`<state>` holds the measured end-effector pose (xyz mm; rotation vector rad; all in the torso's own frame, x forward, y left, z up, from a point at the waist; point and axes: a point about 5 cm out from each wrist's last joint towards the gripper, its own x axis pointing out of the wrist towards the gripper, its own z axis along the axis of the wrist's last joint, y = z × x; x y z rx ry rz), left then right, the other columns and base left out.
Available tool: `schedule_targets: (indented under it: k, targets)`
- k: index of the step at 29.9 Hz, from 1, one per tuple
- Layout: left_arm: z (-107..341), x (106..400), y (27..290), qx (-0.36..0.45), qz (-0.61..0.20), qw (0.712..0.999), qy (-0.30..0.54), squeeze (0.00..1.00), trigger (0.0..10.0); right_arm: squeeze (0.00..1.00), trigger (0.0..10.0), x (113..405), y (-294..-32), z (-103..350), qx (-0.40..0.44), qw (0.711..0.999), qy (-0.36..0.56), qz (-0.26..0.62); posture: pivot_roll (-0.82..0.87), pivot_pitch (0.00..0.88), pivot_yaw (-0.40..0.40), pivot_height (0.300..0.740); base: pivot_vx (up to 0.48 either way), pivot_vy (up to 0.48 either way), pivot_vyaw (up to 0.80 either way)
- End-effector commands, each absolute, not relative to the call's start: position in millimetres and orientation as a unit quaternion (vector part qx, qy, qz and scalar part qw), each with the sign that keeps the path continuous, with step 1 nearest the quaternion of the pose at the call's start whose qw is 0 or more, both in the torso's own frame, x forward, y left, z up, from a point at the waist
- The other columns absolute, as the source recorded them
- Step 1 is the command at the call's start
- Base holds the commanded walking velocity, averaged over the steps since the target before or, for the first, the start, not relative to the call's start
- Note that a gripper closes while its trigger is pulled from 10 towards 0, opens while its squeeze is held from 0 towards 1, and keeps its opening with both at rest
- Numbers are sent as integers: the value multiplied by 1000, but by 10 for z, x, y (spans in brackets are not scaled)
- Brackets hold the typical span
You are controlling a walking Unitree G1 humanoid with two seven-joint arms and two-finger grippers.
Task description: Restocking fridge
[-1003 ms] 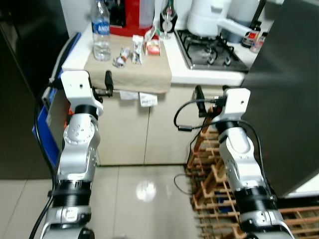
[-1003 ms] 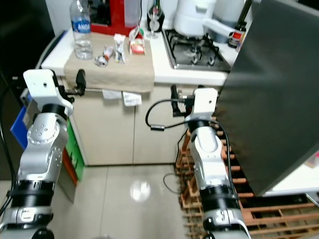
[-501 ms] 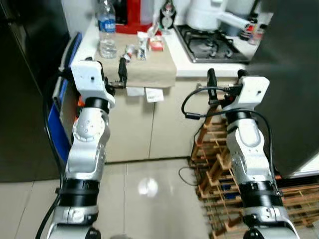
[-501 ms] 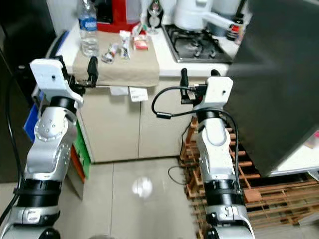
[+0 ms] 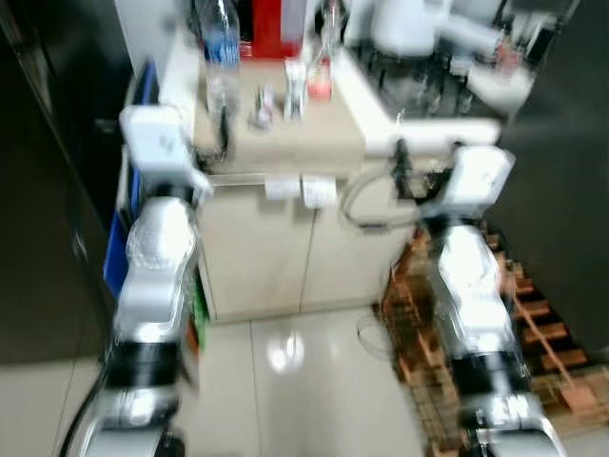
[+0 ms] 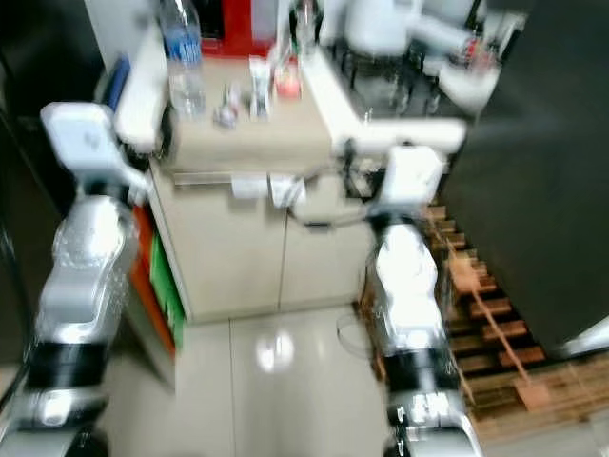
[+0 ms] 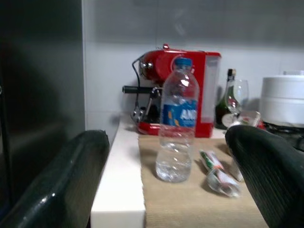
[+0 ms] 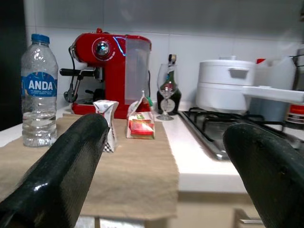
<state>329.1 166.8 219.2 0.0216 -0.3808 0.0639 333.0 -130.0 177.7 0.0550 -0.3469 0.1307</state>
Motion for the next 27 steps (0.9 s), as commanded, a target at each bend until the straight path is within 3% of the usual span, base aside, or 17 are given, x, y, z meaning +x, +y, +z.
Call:
schedule_targets:
  k: [1, 15, 20, 27]
  targets:
    - [2237, 3307, 1536, 16, 12, 981, -195, 0, 10000, 0, 10000, 3345, -1427, 1794, 25, 984, -173, 45, -6, 0, -51, 740, 480, 0, 706]
    - [2230, 3342, 1407, 23, -24, 981, -191, 0, 10000, 0, 10000, 3327, -1452, 1797, 21, 984, -176, 34, -11, 0, -48, 740, 470, 0, 100]
    - [2237, 3302, 1345, 12, -47, 979, -198, 0, 10000, 0, 10000, 3289, -1504, 1887, -1, 979, -204, 19, -12, 0, -48, 740, 0, 0, 0]
    - [2238, 3298, 1338, 15, -50, 979, -200, 0, 10000, 0, 10000, 3276, -1503, 1906, -6, 978, -210, 15, -12, 0, -48, 740, 288, -380, 0]
